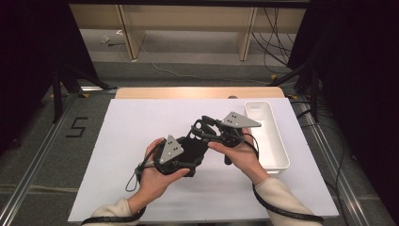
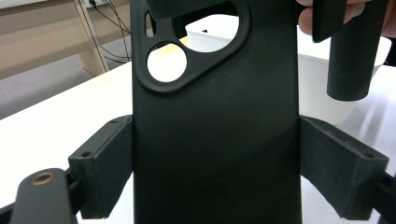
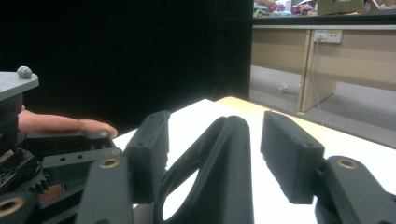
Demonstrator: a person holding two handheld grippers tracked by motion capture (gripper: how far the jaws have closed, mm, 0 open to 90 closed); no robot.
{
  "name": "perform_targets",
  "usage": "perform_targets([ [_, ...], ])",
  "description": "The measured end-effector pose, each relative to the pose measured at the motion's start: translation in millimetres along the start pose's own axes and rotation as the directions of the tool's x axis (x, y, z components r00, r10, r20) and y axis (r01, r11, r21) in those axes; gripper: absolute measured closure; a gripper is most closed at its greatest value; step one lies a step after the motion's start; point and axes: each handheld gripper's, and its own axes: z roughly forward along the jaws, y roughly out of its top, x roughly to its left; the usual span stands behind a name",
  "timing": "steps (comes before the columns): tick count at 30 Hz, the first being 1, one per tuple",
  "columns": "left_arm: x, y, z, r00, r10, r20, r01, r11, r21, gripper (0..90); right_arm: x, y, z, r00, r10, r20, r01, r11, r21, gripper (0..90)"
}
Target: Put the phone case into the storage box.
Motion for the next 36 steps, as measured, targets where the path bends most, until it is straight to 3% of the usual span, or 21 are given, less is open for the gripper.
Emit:
perform_targets([
  [9, 0.0, 0.1, -0.2, 1.0000, -0.001, 0.001, 0.001, 1.0000, 0.003, 14.5, -0.9, -0.4, 1.6, 0.9999, 0.011, -0.002, -0.011, 1.000, 0.016, 61.0],
  [19, -0.8, -1.3, 1.3, 1.0000, 0.009, -0.001, -0.009, 1.0000, 0.003, 13.9, -0.8, 0.6, 1.1, 0.9995, 0.031, -0.010, -0.031, 0.999, 0.017, 67.8],
  [26, -2.0, -2.9, 3.6, 0.9996, 0.029, -0.003, -0.029, 0.9995, -0.012, 12.7, 4.1, 4.7, 0.0, 0.9978, 0.054, -0.038, -0.053, 0.999, 0.011, 74.3],
  [29, -0.2, -3.1, 4.7, 0.9996, 0.027, 0.010, -0.027, 0.9996, -0.002, 12.4, 8.2, 6.9, -0.2, 0.9940, 0.080, -0.075, -0.080, 0.997, 0.005, 77.1],
  [30, 1.4, -3.2, 4.4, 0.9998, 0.015, 0.014, -0.015, 0.9999, -0.006, 18.3, 10.4, 8.3, -0.1, 0.9936, 0.071, -0.088, -0.070, 0.997, 0.011, 78.0],
  [32, 6.2, -3.2, 3.1, 0.9997, -0.004, 0.025, 0.004, 1.0000, 0.000, 16.6, 14.5, 11.4, -1.2, 0.9965, 0.012, -0.082, -0.011, 1.000, 0.019, 78.1],
  [34, 11.0, -2.5, 1.2, 0.9990, -0.016, 0.042, 0.016, 0.9999, -0.001, 17.4, 14.5, 14.5, -3.0, 0.9934, 0.029, -0.111, -0.028, 1.000, 0.013, 78.0],
  [36, 16.9, -1.1, -0.8, 0.9977, -0.029, 0.061, 0.030, 0.9995, -0.011, 17.8, 15.0, 17.2, -4.7, 0.9923, 0.003, -0.124, -0.001, 1.000, 0.018, 78.1],
])
